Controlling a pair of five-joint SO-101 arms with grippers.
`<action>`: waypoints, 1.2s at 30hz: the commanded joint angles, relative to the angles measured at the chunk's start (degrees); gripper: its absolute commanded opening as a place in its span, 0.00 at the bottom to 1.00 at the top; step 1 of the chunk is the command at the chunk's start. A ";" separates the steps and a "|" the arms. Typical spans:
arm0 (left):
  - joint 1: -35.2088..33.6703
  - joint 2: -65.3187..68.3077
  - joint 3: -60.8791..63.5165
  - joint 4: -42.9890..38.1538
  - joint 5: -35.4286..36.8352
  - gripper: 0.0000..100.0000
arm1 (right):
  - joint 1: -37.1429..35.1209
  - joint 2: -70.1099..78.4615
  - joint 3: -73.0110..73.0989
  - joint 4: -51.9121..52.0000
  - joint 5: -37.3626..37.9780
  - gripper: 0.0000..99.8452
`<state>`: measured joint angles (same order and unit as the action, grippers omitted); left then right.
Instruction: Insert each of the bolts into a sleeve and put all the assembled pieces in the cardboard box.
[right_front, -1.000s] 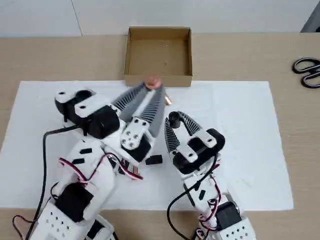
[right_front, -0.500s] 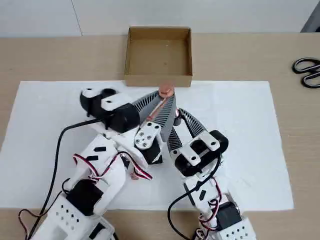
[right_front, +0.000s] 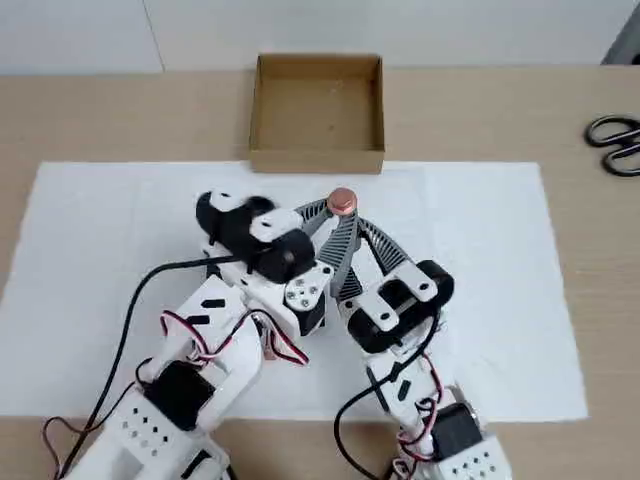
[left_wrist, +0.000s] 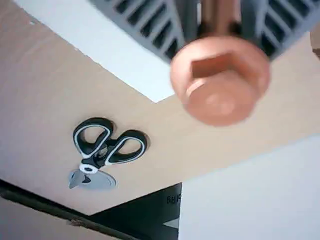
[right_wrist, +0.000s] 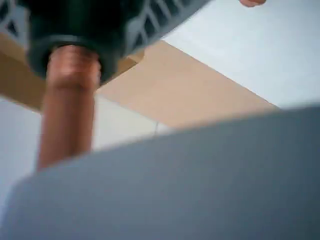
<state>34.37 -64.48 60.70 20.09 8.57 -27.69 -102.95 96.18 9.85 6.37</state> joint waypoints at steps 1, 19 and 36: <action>-0.35 0.00 -1.36 -1.23 -2.37 0.01 | 0.48 -1.01 0.26 -1.54 0.18 0.00; -2.02 -0.44 -9.36 5.45 -9.93 0.22 | 0.48 -1.01 0.26 -1.19 0.18 0.00; -24.70 -0.62 -3.47 5.63 -9.49 0.01 | 0.75 -0.92 -0.53 -1.01 0.18 0.00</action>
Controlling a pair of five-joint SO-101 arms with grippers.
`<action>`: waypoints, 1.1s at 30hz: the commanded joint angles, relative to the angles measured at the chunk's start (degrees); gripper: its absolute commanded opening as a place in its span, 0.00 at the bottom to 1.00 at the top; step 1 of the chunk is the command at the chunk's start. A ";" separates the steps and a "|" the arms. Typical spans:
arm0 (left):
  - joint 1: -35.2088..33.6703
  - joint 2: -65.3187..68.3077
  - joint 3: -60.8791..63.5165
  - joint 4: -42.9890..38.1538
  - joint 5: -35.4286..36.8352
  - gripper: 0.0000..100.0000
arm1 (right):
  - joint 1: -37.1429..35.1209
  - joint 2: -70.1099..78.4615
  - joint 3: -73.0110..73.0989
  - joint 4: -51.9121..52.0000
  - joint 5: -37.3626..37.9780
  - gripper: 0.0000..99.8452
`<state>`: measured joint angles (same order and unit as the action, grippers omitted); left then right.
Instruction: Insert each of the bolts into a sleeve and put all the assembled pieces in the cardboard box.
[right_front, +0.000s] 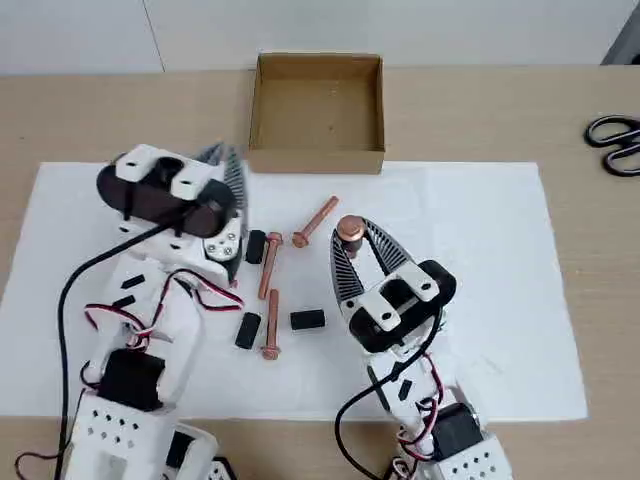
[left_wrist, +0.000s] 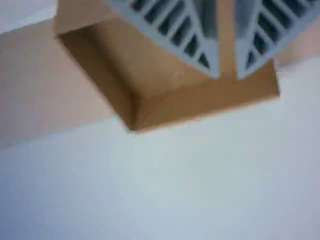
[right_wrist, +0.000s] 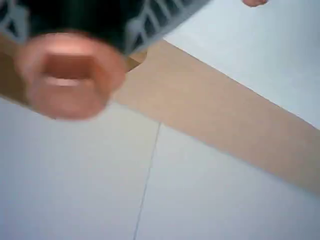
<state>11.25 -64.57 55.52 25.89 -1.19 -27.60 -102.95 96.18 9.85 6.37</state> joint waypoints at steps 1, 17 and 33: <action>-1.67 -0.79 3.12 -0.26 0.26 0.01 | 1.19 -0.75 -1.41 -1.01 0.18 0.00; -2.02 -39.74 32.57 -8.26 3.96 0.01 | 9.01 0.92 -19.52 22.90 0.26 0.00; -12.22 -39.30 32.66 -8.00 4.13 0.01 | 13.58 60.53 -55.47 17.01 0.18 0.00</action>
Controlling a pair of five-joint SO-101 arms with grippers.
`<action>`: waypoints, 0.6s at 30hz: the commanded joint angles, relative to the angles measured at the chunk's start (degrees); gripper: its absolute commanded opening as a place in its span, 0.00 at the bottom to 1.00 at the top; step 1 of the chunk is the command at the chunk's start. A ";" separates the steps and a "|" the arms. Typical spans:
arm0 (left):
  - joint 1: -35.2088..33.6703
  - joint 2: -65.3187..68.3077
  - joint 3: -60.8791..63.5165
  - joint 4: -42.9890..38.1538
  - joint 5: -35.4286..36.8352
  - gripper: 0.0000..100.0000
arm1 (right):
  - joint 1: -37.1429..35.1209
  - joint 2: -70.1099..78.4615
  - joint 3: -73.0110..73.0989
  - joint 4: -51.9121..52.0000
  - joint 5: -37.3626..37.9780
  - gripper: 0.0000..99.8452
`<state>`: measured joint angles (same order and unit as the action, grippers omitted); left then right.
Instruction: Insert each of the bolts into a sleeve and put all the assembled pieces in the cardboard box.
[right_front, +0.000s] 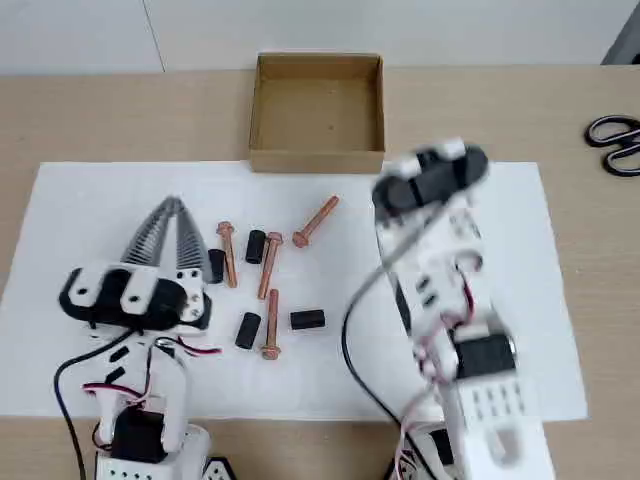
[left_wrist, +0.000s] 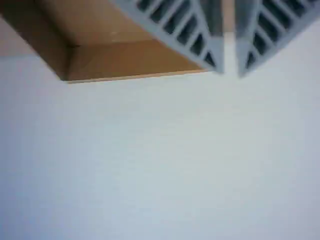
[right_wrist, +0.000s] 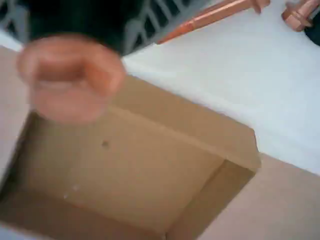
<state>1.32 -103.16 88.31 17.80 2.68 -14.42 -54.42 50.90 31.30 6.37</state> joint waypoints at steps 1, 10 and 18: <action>-2.73 -0.70 -0.13 0.09 0.26 0.01 | 0.40 16.22 -12.75 -6.29 0.18 0.00; -2.90 -0.70 -0.13 0.09 0.35 0.01 | 0.40 50.95 -38.24 -15.52 0.26 0.00; -3.16 -0.70 -0.13 0.09 0.35 0.01 | 1.27 76.70 -64.35 -21.67 0.26 0.00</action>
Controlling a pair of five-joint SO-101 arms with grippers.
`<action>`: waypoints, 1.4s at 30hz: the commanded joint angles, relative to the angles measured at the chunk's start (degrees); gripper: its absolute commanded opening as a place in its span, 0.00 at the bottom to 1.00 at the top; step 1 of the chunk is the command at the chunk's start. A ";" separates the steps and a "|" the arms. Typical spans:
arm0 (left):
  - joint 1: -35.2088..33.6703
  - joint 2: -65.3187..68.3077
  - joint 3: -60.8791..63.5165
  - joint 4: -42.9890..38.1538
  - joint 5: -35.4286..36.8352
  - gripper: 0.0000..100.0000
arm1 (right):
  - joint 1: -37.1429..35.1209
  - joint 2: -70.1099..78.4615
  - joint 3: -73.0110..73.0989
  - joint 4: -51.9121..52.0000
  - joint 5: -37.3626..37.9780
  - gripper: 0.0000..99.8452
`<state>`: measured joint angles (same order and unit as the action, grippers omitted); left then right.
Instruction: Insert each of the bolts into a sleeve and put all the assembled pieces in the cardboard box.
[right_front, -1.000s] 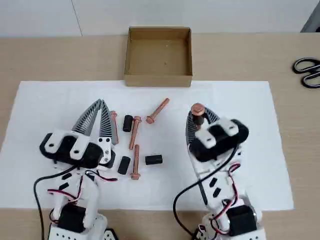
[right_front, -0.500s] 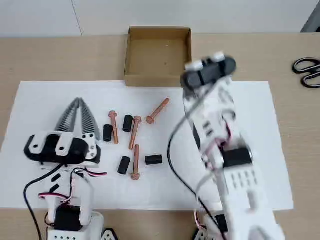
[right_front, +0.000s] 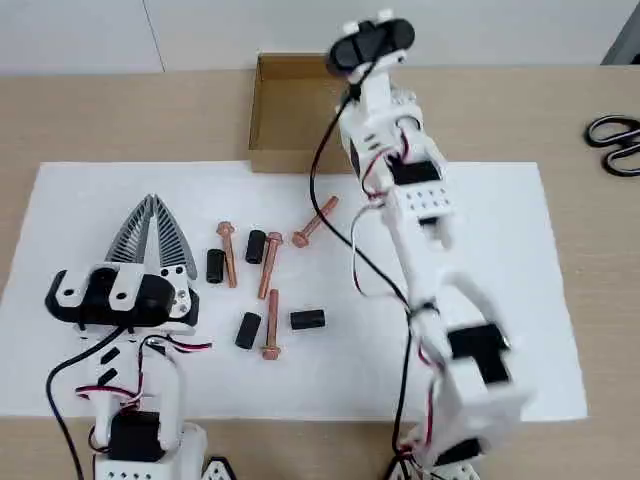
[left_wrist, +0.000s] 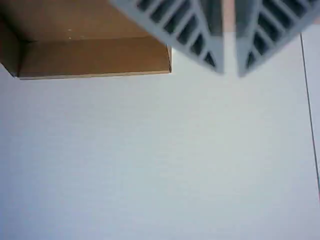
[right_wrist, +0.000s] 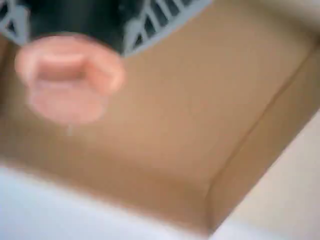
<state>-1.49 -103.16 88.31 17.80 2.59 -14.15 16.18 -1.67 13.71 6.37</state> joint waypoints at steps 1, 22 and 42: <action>-0.35 -0.70 -0.13 0.09 0.44 0.01 | 1.10 9.01 -14.86 -4.79 0.26 0.00; -0.35 -0.70 -0.04 0.09 0.44 0.01 | 2.59 56.66 -60.57 -4.53 9.23 0.05; -0.35 -0.70 0.13 0.09 0.44 0.01 | 1.71 58.86 -93.36 22.02 9.49 0.21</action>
<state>-1.49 -103.16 88.66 17.80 2.59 -12.22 75.60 -83.60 31.38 15.87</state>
